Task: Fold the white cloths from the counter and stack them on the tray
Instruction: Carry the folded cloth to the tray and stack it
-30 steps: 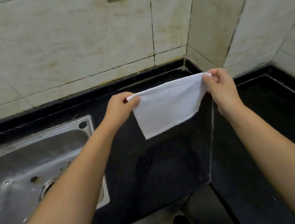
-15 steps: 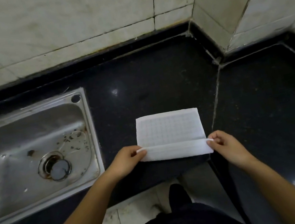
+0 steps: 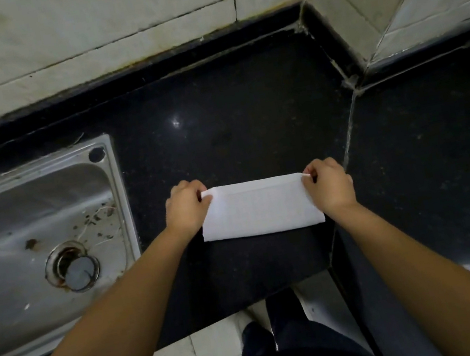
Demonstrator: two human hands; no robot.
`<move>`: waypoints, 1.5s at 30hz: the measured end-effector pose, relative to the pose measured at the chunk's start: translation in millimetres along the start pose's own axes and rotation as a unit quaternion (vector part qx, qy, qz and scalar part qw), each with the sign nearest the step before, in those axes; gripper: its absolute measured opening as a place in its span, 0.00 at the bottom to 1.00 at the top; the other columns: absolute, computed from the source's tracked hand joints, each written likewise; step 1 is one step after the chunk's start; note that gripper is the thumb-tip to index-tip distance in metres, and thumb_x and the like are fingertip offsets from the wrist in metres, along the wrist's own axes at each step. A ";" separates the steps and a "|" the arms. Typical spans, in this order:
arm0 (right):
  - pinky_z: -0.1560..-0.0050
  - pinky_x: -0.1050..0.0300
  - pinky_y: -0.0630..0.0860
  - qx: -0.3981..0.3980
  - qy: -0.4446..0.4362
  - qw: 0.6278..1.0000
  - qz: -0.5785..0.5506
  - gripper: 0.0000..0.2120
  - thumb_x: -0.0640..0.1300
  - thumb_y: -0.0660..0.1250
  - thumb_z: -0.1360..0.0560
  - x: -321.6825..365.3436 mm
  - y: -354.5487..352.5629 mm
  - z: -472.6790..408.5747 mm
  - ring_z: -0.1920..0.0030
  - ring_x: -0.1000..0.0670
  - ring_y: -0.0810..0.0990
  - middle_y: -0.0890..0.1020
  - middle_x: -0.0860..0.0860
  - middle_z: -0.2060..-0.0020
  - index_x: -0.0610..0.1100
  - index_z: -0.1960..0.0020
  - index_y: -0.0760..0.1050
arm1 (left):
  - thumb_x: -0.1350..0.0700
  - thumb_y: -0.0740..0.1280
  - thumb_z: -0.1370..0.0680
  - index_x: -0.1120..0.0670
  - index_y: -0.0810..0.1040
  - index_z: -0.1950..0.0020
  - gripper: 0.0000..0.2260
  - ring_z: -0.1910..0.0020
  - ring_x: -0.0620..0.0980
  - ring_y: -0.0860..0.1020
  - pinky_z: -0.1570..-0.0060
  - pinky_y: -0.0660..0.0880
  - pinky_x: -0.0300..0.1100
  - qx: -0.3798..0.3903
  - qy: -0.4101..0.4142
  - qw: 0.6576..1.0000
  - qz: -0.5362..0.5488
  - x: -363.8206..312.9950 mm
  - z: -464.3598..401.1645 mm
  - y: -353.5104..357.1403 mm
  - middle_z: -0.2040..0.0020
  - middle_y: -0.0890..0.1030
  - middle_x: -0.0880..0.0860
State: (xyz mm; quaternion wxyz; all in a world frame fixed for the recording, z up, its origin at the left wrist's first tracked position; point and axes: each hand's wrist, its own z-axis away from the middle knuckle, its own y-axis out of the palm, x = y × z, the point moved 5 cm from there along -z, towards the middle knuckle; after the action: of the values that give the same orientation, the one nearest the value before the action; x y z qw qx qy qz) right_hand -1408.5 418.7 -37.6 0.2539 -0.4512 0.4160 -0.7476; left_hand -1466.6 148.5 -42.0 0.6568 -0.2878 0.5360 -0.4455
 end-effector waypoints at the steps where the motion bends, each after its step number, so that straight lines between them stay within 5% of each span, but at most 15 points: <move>1: 0.39 0.49 0.67 0.000 -0.008 1.000 0.023 0.09 0.45 0.60 0.22 -0.4 1.4 -0.5 0.42 0.45 0.73 0.74 0.46 0.44 0.46 0.44 0.74 | 0.56 0.64 0.23 0.53 0.75 0.48 0.05 0.44 0.53 0.72 0.43 0.70 0.49 -0.005 0.009 1.000 -0.023 -2.1 -0.2 2.0 0.50 0.72 0.51; 6: 0.36 0.48 0.64 0.045 -0.026 0.994 0.091 0.19 0.46 0.59 0.22 0.5 0.1 -4.0 0.35 0.44 0.68 0.70 0.45 0.36 0.47 0.31 0.67 | 0.57 0.61 0.23 0.50 0.64 0.29 0.22 0.35 0.54 0.66 0.36 0.63 0.50 0.041 0.062 0.982 -0.173 -17.2 -5.3 3.6 0.35 0.68 0.54; 11: 0.38 0.47 0.66 0.039 0.046 0.998 0.036 0.18 0.50 0.61 0.22 -16.2 -15.5 19.5 0.37 0.43 0.70 0.72 0.45 0.38 0.46 0.34 0.69 | 0.58 0.60 0.22 0.50 0.62 0.27 0.23 0.32 0.54 0.65 0.35 0.63 0.50 0.099 0.253 0.943 -0.193 -103.5 -6.4 16.2 0.31 0.67 0.53; 15: 0.42 0.47 0.68 0.050 0.055 0.994 0.081 0.20 0.56 0.59 0.22 -25.9 -1.4 59.4 0.39 0.44 0.71 0.74 0.46 0.40 0.44 0.38 0.70 | 0.64 0.58 0.22 0.51 0.61 0.26 0.25 0.31 0.55 0.64 0.37 0.66 0.49 0.177 0.421 0.854 -0.249 -178.2 8.3 62.2 0.29 0.65 0.54; 23: 0.44 0.49 0.69 0.079 0.070 0.990 0.092 0.12 0.49 0.61 0.23 -24.1 -0.5 57.4 0.42 0.43 0.73 0.75 0.45 0.45 0.43 0.45 0.75 | 0.62 0.59 0.22 0.55 0.69 0.32 0.18 0.33 0.56 0.65 0.39 0.66 0.50 0.155 0.485 0.775 -0.375 -197.7 0.7 78.6 0.31 0.65 0.57; 25: 0.54 0.53 0.71 0.083 0.086 0.993 0.014 0.06 0.46 0.62 0.24 -23.4 -7.6 52.0 0.51 0.44 0.76 0.78 0.45 0.52 0.43 0.53 0.73 | 0.62 0.59 0.23 0.54 0.72 0.39 0.13 0.39 0.54 0.70 0.42 0.67 0.48 0.180 0.471 0.793 -0.342 -191.8 -0.8 68.7 0.39 0.72 0.54; 29: 0.61 0.56 0.74 0.101 0.122 0.963 -0.216 0.05 0.40 0.65 0.27 -15.1 -24.1 31.9 0.59 0.47 0.81 0.83 0.43 0.58 0.46 0.60 0.70 | 0.63 0.60 0.24 0.53 0.69 0.56 0.05 0.57 0.53 0.73 0.59 0.68 0.45 0.190 0.363 0.898 -0.162 -179.5 -10.3 17.9 0.57 0.73 0.51; 33: 0.52 0.50 0.77 0.036 0.035 0.947 -0.318 0.08 0.37 0.66 0.27 24.4 -62.8 9.1 0.58 0.47 0.80 0.80 0.47 0.62 0.44 0.49 0.72 | 0.60 0.61 0.22 0.55 0.74 0.43 0.08 0.50 0.50 0.75 0.53 0.72 0.45 0.077 0.302 0.950 -0.016 -171.6 -21.9 -51.2 0.47 0.77 0.52; 39: 0.62 0.72 0.70 -0.076 -0.149 0.936 -0.311 0.03 0.40 0.65 0.24 89.9 -127.8 25.8 0.64 0.59 0.74 0.77 0.54 0.64 0.45 0.53 0.76 | 0.58 0.65 0.23 0.54 0.77 0.51 0.03 0.49 0.50 0.77 0.49 0.75 0.44 -0.030 0.271 0.953 0.136 -150.4 -4.7 -123.7 0.50 0.78 0.51; 45: 0.43 0.57 0.74 0.027 -0.177 0.954 -0.239 0.10 0.39 0.66 0.26 68.9 -93.2 73.4 0.46 0.54 0.79 0.81 0.55 0.48 0.55 0.58 0.73 | 0.60 0.70 0.26 0.51 0.79 0.54 0.05 0.53 0.45 0.79 0.50 0.75 0.41 0.063 0.260 0.944 0.193 -94.5 38.7 -75.2 0.54 0.81 0.46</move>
State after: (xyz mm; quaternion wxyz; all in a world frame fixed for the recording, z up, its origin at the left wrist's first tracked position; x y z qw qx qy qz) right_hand -1375.9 386.8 91.8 0.1495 -0.6555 0.2240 -0.7055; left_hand -1452.9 196.2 74.8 0.5849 -0.0109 0.7042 -0.4023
